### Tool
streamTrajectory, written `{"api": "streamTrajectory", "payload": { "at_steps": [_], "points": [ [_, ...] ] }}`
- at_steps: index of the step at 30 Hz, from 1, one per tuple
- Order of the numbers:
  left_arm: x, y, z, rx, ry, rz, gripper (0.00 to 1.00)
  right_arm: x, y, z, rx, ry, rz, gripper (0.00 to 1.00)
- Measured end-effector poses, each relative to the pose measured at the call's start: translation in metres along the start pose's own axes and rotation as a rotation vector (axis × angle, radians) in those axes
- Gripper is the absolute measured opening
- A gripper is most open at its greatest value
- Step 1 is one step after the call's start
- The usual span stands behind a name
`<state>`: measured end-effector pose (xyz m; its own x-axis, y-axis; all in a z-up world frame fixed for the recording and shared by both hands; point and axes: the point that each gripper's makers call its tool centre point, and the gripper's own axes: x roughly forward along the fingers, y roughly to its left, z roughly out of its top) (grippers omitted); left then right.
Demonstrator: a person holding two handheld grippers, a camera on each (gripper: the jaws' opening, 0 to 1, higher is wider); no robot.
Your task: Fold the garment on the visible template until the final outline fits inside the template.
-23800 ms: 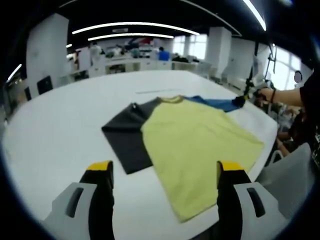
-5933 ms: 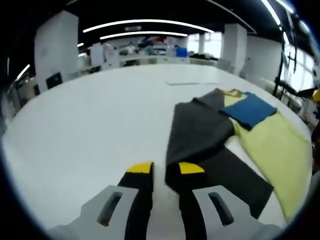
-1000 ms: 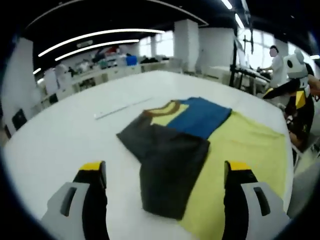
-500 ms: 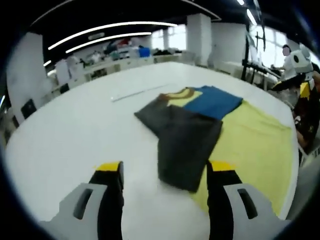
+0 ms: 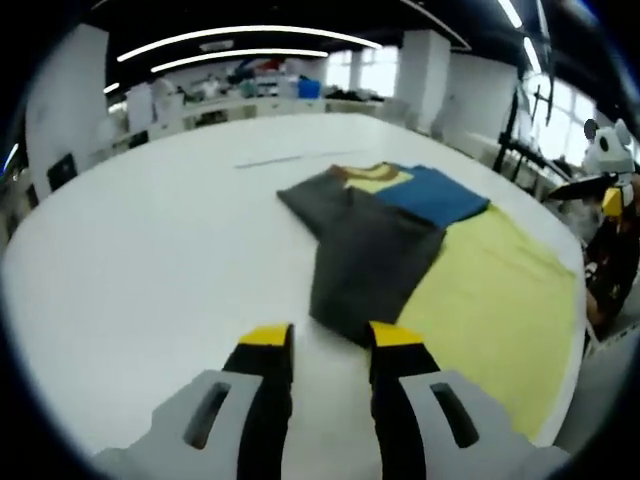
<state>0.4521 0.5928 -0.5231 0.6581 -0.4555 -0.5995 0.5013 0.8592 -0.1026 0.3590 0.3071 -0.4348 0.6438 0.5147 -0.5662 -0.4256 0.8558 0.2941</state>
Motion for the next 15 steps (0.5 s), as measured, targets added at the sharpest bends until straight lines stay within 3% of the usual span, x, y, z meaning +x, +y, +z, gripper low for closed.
{"api": "streamTrajectory", "payload": {
  "at_steps": [15],
  "points": [
    [0.012,-0.01,-0.008,-0.059,0.037,-0.046,0.08,0.0,0.0,-0.002,0.008,0.003,-0.004,0.99]
  ]
}}
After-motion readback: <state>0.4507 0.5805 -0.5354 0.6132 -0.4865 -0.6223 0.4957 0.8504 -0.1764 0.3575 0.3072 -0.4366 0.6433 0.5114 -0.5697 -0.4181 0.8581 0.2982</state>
